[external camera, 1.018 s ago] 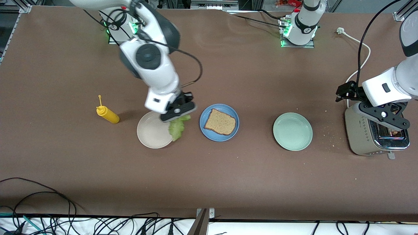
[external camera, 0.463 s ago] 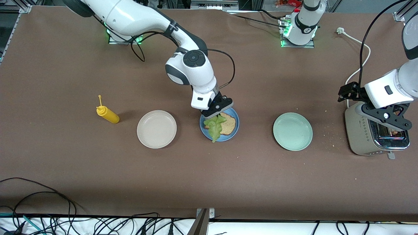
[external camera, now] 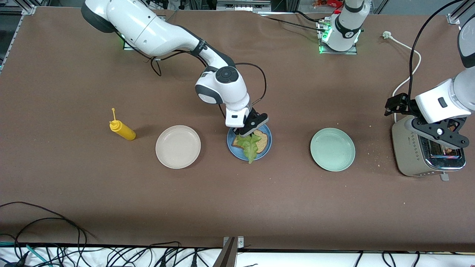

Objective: Make sandwich in blue plate with both arms
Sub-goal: 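Open the right gripper to release the lettuce and raise it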

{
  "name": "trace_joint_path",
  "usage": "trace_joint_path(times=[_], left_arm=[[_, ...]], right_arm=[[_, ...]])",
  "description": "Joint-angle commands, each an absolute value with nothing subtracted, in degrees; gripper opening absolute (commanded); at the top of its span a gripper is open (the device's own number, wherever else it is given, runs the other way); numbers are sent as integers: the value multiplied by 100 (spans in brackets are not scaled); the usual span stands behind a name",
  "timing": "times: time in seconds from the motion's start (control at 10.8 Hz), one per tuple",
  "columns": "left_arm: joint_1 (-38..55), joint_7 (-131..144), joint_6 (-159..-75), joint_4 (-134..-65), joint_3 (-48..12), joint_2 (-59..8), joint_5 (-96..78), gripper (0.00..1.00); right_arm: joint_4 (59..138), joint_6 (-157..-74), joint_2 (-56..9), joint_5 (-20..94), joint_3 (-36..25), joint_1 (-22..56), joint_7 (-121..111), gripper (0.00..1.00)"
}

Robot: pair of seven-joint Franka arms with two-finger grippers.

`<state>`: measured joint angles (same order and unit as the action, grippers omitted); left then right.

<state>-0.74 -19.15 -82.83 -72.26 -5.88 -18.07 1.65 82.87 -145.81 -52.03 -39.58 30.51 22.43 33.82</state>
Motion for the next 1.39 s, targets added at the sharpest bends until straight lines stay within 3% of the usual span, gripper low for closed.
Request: trace_joint_path(times=[0.0, 0.09, 0.19, 0.37, 0.46, 0.56, 0.93, 1.02, 1.3], left_arm=[[-88, -1907, -8227, -7269, -606, -1731, 308, 100], [-97, -1907, -8227, -7277, -606, -1731, 308, 100], [-97, -1907, -8227, -7277, -606, -1731, 308, 100], [-97, -1907, -8226, -7277, -606, -1731, 299, 100], [-97, -1907, -8218, -7277, -606, -1731, 299, 100], [-97, -1907, -8218, -7277, -606, -1731, 299, 100], [-97, -1907, -8218, -7277, -606, -1731, 299, 100], [-97, -1907, -8218, -7277, -606, -1731, 299, 100], [-97, -1907, -8174, -7277, -606, -1731, 299, 100]], right_arm=[[8086, -14599, -5353, -4113, 3041, 2426, 3945, 0], [8095, -14599, -5353, -4122, 3041, 2443, 3946, 0], [8095, -14599, -5353, -4113, 3041, 2443, 3964, 10], [8112, -14599, -5353, -4131, 3041, 2443, 4191, 45], [8112, -14599, -5344, -4140, 3041, 2452, 4297, 71], [8121, -14581, -5335, -4140, 3041, 2461, 4324, 83], [8112, -14197, -5134, -4017, 3155, 2391, 4719, 89], [8112, -13812, -4976, -3808, 3399, 2208, 4711, 100], [8104, -12423, -4414, -3289, 4156, 1514, 4536, 100]])
